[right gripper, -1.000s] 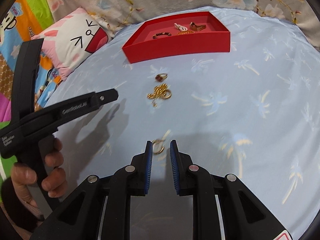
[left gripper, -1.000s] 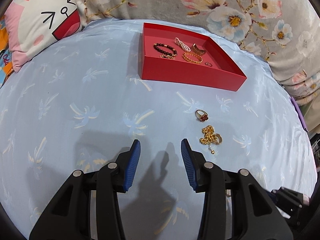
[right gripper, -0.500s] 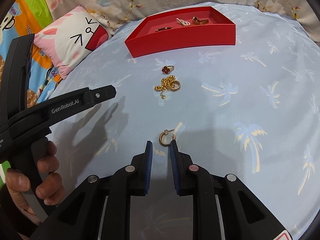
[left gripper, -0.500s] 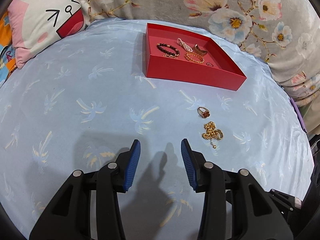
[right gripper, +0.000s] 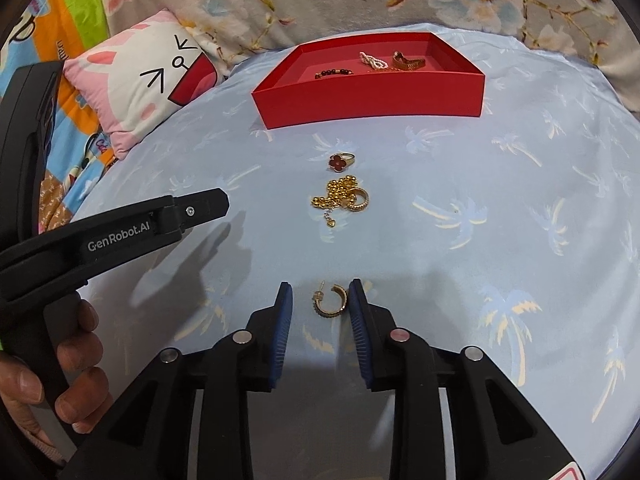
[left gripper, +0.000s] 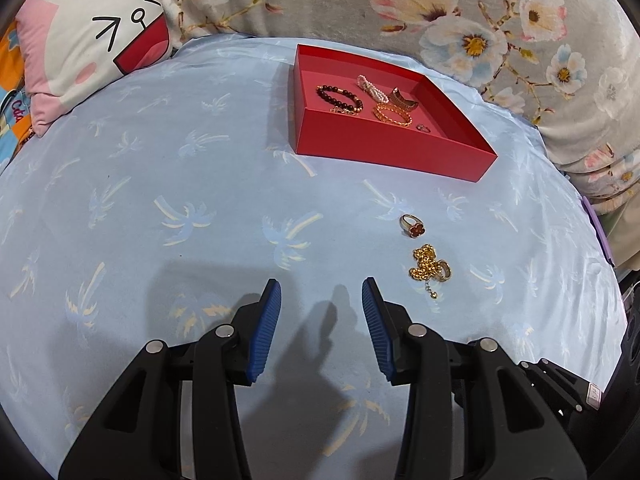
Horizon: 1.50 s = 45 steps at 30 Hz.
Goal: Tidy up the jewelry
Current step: 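Lower the right gripper onto the gold hoop earring and close it, then grasp the tangled gold chain with the left gripper while the right holds the earring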
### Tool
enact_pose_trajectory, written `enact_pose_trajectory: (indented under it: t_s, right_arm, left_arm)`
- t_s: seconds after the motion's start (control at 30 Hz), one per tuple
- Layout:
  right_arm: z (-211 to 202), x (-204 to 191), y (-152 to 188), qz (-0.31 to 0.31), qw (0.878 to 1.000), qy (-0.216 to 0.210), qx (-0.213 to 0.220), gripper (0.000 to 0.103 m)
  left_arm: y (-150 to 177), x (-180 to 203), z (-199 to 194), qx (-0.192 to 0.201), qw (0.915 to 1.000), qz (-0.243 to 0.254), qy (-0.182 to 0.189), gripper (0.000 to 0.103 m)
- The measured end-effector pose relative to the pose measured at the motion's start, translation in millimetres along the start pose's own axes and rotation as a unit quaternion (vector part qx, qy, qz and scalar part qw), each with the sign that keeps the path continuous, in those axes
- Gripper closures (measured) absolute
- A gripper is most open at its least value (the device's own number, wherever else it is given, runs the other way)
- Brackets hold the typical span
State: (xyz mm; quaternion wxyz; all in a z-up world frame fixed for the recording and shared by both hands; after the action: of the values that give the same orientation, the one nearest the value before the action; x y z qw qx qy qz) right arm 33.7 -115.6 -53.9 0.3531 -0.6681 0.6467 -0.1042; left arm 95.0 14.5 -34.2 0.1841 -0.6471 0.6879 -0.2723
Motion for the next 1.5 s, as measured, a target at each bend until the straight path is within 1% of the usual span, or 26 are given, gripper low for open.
enact_pose_trajectory:
  t_s: [0.07,0.17,0.4,0.6,0.8,0.97,1.27,1.3,1.43,1.5]
  right_arm:
    - [0.6,-1.4,0.3,-0.008,1.000,0.007,0.001,0.076]
    - [0.7,0.6,0.0,-0.012,1.000,0.020,0.001,0.087]
    - [-2.4,7.3,-0.5,0.000,1.000,0.015,-0.001,0.088]
    - [-13.4,29.1,-5.7,0.033,0.999,0.020,0.009,0.088]
    - [-17.3,44.3,-9.9,0.048,0.998,0.028,0.017,0.088]
    - [-19.3,49.3,-12.0,0.052,0.998,0.030,0.020,0.088]
    - [-30.9,66.4,-12.6,0.068,0.996,0.042,0.030,0.088]
    - [-32.7,68.8,-12.6,0.070,0.996,0.044,0.031,0.088]
    - [-37.9,79.2,-12.1,0.080,0.995,0.050,0.034,0.087]
    - [-39.6,82.6,-11.7,0.084,0.995,0.051,0.035,0.087]
  left_arm:
    - [0.2,-0.4,0.0,0.000,1.0000,0.000,0.000,0.062]
    - [0.0,0.2,0.1,0.000,1.0000,0.001,0.001,0.062]
    - [-2.5,5.8,2.0,-0.003,0.9999,0.009,0.009,0.062]
    - [-6.7,16.5,4.3,-0.003,0.9998,0.016,0.015,0.062]
    - [-10.1,28.0,8.2,-0.004,0.9995,0.023,0.021,0.062]
    - [-16.2,44.2,11.2,-0.001,0.9989,0.031,0.034,0.062]
    - [-5.3,85.1,14.5,-0.004,0.9961,0.067,0.058,0.063]
    - [-4.4,88.4,15.3,-0.003,0.9959,0.070,0.057,0.064]
    - [-1.9,102.7,22.8,-0.004,0.9946,0.087,0.056,0.077]
    - [-0.7,108.2,28.3,-0.006,0.9943,0.093,0.051,0.081]
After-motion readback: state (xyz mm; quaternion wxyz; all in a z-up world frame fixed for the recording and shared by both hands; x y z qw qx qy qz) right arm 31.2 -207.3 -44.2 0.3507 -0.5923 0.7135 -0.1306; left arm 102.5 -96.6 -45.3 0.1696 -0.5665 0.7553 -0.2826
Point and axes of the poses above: each gripper's, at about its wrist camera, not at the fingertips, and z roughly the way its jaws point, x to its right, y to its underside, the point moved 4 cm from there along z, roughly the way its jaws point, and after that the axes turned 9 degrees about -y, right-handed, at the moved point
